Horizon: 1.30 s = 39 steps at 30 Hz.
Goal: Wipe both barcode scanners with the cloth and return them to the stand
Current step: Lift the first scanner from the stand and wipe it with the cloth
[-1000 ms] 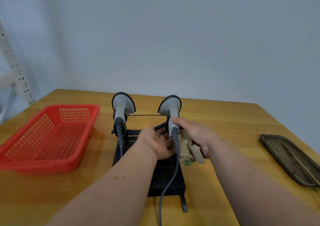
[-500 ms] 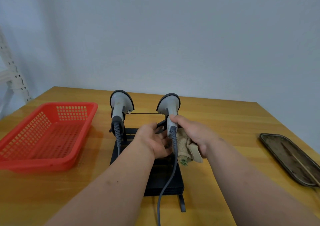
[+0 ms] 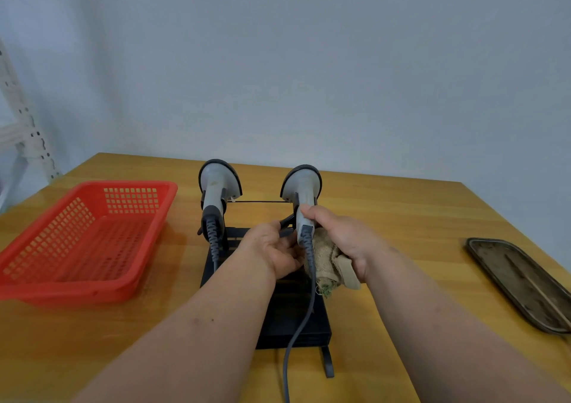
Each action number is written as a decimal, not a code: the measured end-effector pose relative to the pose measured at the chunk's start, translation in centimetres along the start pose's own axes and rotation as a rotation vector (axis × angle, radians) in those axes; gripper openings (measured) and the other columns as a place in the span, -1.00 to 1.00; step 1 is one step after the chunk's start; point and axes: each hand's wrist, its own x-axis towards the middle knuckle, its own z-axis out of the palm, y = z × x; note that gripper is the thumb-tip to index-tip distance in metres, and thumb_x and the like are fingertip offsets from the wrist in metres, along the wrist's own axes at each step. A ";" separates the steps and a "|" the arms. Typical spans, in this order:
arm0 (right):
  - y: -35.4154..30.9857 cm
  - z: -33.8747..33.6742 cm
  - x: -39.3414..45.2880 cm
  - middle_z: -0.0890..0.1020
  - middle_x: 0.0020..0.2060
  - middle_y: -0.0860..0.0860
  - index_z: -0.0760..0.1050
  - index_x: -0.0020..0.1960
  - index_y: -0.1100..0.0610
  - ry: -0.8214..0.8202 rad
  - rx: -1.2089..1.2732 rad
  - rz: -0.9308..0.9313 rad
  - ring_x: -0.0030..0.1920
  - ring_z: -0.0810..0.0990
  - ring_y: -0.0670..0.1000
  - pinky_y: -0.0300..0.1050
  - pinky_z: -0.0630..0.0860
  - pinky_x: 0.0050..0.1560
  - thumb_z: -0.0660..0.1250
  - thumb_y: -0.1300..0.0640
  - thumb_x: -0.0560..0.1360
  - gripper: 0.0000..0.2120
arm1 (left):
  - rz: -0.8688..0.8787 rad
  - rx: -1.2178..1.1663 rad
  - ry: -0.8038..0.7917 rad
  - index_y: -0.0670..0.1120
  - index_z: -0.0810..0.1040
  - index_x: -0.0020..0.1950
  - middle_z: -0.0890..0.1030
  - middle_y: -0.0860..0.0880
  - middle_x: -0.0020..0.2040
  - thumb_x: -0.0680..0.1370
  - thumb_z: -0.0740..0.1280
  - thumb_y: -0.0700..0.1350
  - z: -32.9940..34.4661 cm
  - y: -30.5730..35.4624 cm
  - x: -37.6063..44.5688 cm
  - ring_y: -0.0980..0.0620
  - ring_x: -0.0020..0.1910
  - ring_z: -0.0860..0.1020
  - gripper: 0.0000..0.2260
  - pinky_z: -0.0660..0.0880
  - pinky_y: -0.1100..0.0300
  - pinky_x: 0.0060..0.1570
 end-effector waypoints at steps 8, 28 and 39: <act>0.5 0.5 -0.4 0.68 -0.36 0.10 0.67 -0.05 0.28 0.039 -0.035 -0.148 -0.40 0.63 0.05 -0.13 0.58 -0.34 0.41 -0.15 0.45 -0.55 | 0.028 0.037 0.067 -0.20 0.50 0.22 0.60 -0.21 0.20 0.65 0.02 0.06 -0.6 0.6 2.5 -0.15 0.28 0.49 -0.58 0.24 -0.06 0.42; -0.6 0.3 -2.1 0.61 -0.26 0.19 0.59 0.05 0.38 -0.015 0.154 -0.317 -0.34 0.58 0.09 -0.06 0.58 -0.25 0.36 -0.11 0.50 -0.49 | 0.089 0.053 0.139 -0.18 0.50 -0.02 0.66 -0.16 -0.10 0.62 0.01 -0.10 -0.6 1.0 2.8 -0.07 0.13 0.55 -0.70 0.34 0.10 0.36; -0.5 0.5 -3.9 0.65 -0.22 0.19 0.61 -0.02 0.31 0.008 -0.082 -0.373 -0.25 0.61 0.14 0.11 0.62 -0.08 0.35 -0.20 0.48 -0.48 | 0.181 0.186 0.131 -0.11 0.32 0.29 0.66 -0.19 0.07 0.59 0.02 0.08 -0.9 0.6 0.1 -0.14 0.10 0.59 -0.62 0.35 -0.24 0.28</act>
